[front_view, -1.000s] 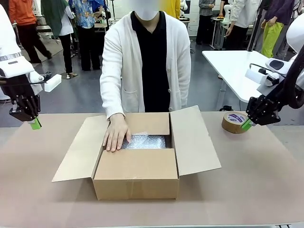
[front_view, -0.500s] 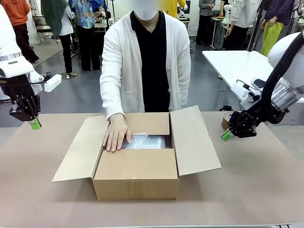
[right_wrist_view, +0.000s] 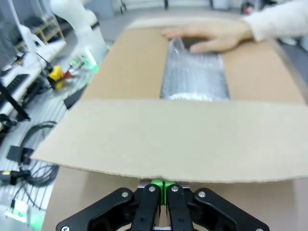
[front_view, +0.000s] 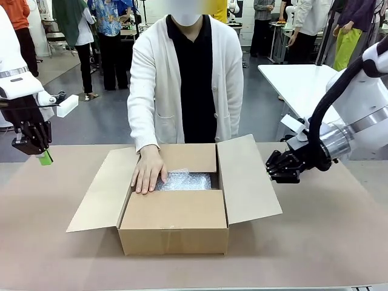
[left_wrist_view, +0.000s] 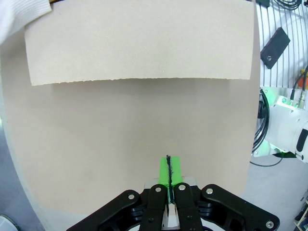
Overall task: Wrap the clocks to prevent damage.
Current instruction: Push the right (or left) flap of the Package Box to close it.
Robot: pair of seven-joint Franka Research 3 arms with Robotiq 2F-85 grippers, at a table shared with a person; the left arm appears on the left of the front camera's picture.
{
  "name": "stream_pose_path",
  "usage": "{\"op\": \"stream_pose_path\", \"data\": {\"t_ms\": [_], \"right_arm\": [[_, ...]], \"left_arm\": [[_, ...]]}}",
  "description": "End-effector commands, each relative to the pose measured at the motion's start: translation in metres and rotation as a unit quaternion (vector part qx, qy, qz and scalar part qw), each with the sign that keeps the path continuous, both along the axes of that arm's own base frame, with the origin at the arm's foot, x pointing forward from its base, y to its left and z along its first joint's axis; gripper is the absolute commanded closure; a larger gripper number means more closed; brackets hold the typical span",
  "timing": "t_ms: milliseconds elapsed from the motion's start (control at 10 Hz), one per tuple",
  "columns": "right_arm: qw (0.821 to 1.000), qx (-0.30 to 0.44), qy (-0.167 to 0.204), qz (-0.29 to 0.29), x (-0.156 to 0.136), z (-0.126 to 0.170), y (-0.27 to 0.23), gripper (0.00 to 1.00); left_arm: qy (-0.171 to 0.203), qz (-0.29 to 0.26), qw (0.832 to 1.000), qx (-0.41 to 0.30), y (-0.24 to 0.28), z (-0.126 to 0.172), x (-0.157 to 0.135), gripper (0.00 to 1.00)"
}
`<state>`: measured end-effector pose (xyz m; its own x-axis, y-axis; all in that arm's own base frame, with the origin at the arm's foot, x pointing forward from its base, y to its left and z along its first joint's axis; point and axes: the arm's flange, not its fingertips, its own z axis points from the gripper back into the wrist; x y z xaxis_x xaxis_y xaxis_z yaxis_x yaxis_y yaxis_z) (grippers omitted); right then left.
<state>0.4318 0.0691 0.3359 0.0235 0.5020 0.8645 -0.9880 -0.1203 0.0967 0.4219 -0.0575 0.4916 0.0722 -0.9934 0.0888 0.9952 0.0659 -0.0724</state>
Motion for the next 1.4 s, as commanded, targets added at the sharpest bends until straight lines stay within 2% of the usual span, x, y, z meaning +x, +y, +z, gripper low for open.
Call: {"op": "stream_pose_path", "data": {"t_ms": [0, 200, 400, 900, 1300], "right_arm": [[0.997, 0.077, 0.008, 0.022, 0.01, -0.006, 0.008, 0.99], [0.991, 0.126, -0.005, 0.034, 0.01, -0.002, 0.021, 0.99], [0.99, 0.136, -0.019, 0.038, 0.009, 0.002, 0.029, 0.99], [0.994, 0.094, -0.023, 0.04, 0.024, -0.017, 0.086, 0.99], [0.995, 0.089, -0.036, 0.028, 0.037, -0.017, 0.106, 0.99]], "left_arm": [[0.004, -0.001, 1.0, 0.0, 0.001, 0.003, -0.001, 1.0], [0.004, -0.001, 1.0, 0.0, 0.001, 0.003, -0.001, 1.0], [0.004, -0.001, 1.0, 0.0, 0.001, 0.003, -0.001, 1.0], [0.004, -0.001, 1.0, 0.0, 0.001, 0.003, -0.001, 1.0], [0.004, -0.001, 1.0, 0.0, 0.001, 0.003, -0.001, 1.0]]}}
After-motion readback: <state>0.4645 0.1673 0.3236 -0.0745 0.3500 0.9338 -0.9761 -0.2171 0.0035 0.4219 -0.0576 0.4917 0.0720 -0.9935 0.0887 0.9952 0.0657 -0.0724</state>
